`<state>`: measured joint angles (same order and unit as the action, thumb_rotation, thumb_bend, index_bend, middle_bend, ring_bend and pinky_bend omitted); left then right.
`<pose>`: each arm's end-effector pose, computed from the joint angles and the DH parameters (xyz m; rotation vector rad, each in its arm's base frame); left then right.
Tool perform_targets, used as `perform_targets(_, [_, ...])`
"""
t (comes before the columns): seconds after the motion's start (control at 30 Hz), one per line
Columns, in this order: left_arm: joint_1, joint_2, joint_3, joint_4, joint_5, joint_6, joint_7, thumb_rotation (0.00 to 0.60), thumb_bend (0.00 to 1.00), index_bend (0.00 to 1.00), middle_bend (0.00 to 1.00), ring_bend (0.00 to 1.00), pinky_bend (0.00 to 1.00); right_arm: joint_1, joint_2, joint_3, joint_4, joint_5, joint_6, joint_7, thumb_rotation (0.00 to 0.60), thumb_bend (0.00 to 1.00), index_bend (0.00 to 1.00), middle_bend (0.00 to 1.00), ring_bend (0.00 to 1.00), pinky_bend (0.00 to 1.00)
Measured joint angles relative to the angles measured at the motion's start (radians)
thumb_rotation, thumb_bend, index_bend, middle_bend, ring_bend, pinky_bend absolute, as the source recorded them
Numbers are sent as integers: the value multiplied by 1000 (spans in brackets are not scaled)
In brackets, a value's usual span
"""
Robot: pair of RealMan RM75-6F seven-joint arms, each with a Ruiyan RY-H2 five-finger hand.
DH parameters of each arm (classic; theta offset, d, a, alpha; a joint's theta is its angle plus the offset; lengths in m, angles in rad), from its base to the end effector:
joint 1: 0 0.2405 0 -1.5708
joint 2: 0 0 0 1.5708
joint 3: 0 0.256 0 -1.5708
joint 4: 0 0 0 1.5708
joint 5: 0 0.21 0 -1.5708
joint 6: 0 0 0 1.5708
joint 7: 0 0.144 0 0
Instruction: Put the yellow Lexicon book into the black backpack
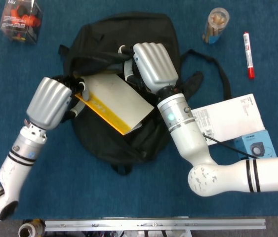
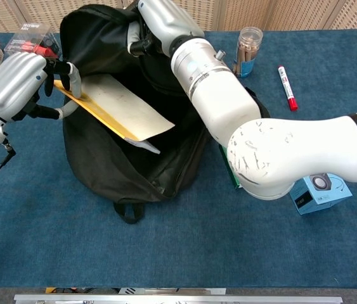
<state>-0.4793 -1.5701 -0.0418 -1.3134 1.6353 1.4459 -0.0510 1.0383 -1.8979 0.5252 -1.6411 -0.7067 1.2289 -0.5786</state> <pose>-0.2009 0.2754 0.0241 -1.7057 -0.7729 -1.3694 0.0464 -0.3329 -0.0442 1.5999 -1.2939 1.3356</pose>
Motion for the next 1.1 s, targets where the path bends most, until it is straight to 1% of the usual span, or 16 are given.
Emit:
perform_targets(0.17, [18,-42,-5,-9,-4,21,46,600,403,617,605,514,663,4,-3,3,2,15,8,1,600,821,703,614,617,807])
perform_targets(0.47, [27,-68,-15,-40,-18,13,100,600,403,616,605,514,663,13,-8,15,16,34,15,10,600,821,703,614,617,807])
perform_targets(0.73, [31,-102,-18,-64,-20,3,201,600,403,615,605,514,664,27,-25,34,47,50,17,27,600,817,703,614,617,807])
perform_targets(0.97, [27,-157,-42,-70,-37,-6,291,600,403,615,605,514,664,37,-38,50,57,70,16,42,600,816,703,613,617,807])
perform_targets(1.1, [23,-186,-58,-72,-50,-13,335,600,403,615,605,514,663,41,-41,49,61,74,18,42,600,816,703,614,617,807])
